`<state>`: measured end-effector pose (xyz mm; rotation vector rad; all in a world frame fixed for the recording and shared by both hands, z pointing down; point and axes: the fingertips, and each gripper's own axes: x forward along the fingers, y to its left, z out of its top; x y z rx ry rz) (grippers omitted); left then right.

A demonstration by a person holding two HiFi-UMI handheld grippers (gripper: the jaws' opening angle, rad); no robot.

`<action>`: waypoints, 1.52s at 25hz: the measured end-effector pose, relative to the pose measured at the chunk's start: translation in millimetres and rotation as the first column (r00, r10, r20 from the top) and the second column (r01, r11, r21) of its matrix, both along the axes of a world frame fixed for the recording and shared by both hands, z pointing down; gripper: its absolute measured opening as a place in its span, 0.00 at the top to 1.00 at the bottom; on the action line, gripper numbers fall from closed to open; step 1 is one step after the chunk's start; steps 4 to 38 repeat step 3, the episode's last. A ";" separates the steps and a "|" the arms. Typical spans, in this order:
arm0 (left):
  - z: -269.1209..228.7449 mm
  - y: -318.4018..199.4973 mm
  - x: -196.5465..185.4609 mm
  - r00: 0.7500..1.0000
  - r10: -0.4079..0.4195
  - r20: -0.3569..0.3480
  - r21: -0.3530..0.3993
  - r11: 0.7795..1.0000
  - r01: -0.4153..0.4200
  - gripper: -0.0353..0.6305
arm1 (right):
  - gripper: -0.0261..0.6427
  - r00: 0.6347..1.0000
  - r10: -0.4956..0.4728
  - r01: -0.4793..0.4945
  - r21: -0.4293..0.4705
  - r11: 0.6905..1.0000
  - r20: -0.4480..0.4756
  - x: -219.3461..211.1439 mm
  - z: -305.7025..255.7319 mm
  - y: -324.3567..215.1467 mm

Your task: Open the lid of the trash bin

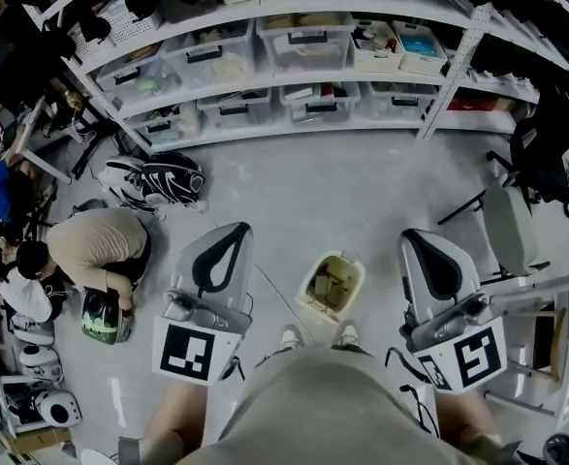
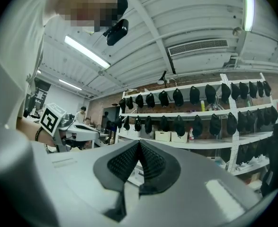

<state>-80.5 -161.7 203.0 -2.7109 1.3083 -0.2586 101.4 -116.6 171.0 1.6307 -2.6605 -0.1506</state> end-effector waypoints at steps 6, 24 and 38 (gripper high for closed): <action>0.8 -0.6 -0.4 1.000 0.001 0.001 -0.002 1.000 -0.001 0.94 | 0.96 1.000 0.000 0.000 -0.004 1.000 0.001 -0.4 1.3 -1.3; 0.8 -0.6 -0.4 1.000 0.001 0.001 -0.002 1.000 -0.001 0.94 | 0.96 1.000 0.000 0.000 -0.004 1.000 0.001 -0.4 1.3 -1.3; 0.8 -0.6 -0.4 1.000 0.001 0.001 -0.002 1.000 -0.001 0.94 | 0.96 1.000 0.000 0.000 -0.004 1.000 0.001 -0.4 1.3 -1.3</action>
